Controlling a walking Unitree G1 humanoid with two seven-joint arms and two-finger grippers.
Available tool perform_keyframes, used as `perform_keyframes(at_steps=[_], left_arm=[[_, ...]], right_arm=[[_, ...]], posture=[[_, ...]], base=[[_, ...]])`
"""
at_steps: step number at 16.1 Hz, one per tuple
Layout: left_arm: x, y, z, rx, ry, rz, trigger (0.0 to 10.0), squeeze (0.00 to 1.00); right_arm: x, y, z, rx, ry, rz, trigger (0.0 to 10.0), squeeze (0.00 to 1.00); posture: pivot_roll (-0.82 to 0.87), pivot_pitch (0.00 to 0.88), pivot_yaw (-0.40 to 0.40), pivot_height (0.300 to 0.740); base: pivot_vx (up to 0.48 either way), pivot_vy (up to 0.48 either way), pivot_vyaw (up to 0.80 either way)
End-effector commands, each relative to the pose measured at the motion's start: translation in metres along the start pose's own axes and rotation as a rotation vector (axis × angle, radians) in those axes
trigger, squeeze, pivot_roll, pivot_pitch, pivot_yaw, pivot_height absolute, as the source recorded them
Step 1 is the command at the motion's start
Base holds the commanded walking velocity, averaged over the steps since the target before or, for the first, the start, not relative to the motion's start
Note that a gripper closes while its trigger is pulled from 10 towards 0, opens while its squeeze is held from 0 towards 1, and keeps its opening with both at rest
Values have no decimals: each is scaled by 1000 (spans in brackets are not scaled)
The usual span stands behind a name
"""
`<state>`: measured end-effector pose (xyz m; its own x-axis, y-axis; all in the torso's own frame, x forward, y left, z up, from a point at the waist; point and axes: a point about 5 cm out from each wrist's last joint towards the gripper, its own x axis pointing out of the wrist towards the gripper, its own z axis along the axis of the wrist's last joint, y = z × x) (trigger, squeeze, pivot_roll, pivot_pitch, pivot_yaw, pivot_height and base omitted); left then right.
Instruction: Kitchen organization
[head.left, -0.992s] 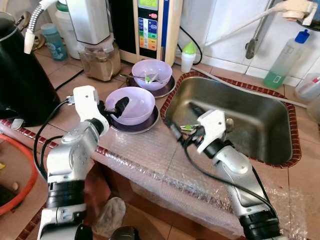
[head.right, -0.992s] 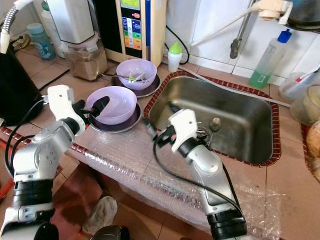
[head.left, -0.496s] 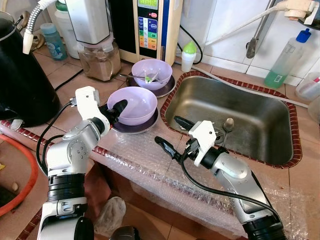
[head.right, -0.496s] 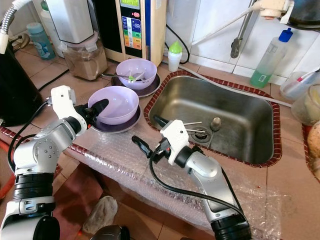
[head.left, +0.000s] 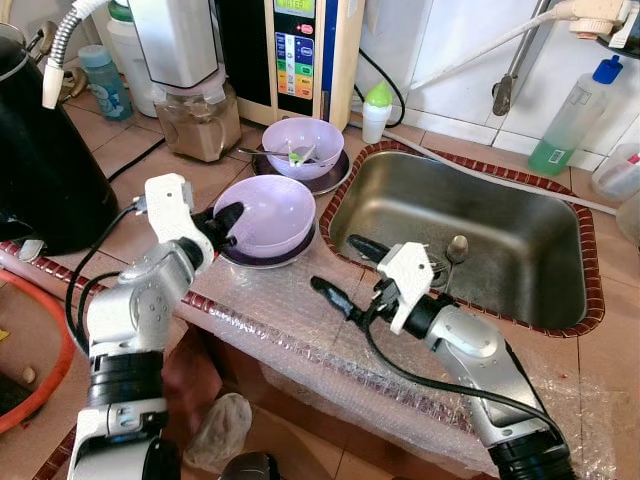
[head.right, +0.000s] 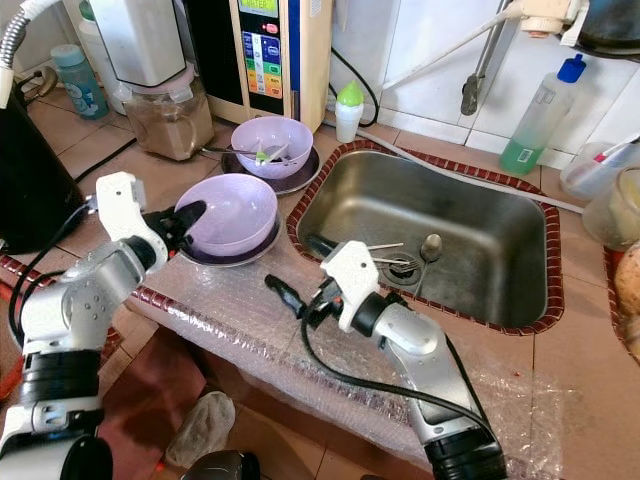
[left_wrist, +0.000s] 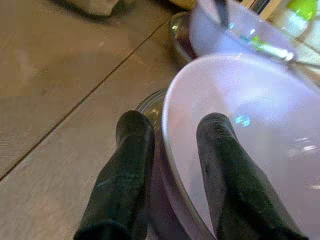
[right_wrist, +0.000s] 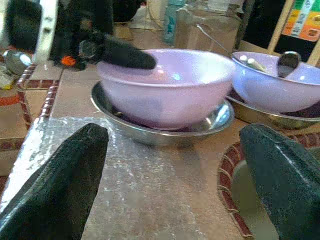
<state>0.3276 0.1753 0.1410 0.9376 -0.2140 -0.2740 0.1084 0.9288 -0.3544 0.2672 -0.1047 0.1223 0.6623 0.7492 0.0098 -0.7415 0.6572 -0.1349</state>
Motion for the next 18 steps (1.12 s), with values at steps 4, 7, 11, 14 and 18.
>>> perform_keyframes(at_steps=[4,7,11,14,18], left_arm=[[-4,-1,-4,19,-16,-13,0,0],[-7,-4,8,78,-143,-30,0,0],[-10,-16,14,97,-260,-75,0,0],[-13,-23,19,168,-349,-108,0,0],[-16,-48,22,367,-419,-213,0,0]], right_arm=[[1,-6,2,-8,-1,-13,10000,0],[1,-12,6,34,-35,-54,10000,0],[6,-26,19,282,-151,-156,10000,0],[14,-25,22,433,-201,-174,10000,0],[32,-23,31,532,-244,-167,10000,0]], posture=[[-24,24,12,740],[-24,24,9,740],[-28,21,8,740],[-30,21,7,740],[-29,19,7,740]], base=[[0,0,0],[0,0,0],[0,0,0],[0,0,0],[0,0,0]])
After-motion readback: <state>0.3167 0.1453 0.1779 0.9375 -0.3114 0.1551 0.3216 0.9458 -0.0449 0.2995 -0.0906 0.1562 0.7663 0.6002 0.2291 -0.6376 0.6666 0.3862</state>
